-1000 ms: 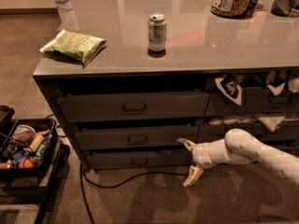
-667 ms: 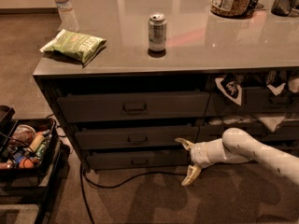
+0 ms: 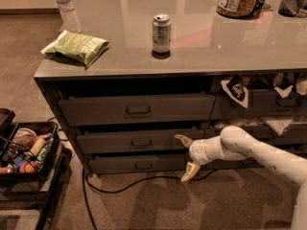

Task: Open middle drawer

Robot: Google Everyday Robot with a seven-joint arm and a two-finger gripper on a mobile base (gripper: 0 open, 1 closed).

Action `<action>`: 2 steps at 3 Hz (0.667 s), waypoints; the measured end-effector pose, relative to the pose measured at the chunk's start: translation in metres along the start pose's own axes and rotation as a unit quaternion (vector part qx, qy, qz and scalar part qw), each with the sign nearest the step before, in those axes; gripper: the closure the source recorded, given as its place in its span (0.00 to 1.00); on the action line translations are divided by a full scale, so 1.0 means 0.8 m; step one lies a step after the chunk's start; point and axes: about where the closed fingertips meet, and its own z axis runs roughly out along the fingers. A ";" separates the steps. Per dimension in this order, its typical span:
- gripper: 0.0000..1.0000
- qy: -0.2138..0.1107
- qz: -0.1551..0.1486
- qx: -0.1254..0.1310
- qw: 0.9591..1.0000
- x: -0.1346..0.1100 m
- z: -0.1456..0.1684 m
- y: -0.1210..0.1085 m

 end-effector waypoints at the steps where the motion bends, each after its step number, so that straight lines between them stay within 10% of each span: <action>1: 0.00 0.008 -0.008 0.020 1.000 0.002 0.006 -0.015; 2: 0.00 0.021 -0.008 0.049 0.999 0.007 0.015 -0.029</action>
Offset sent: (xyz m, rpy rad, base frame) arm 0.0456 0.0044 -0.0051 -0.0308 -0.1438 -0.1510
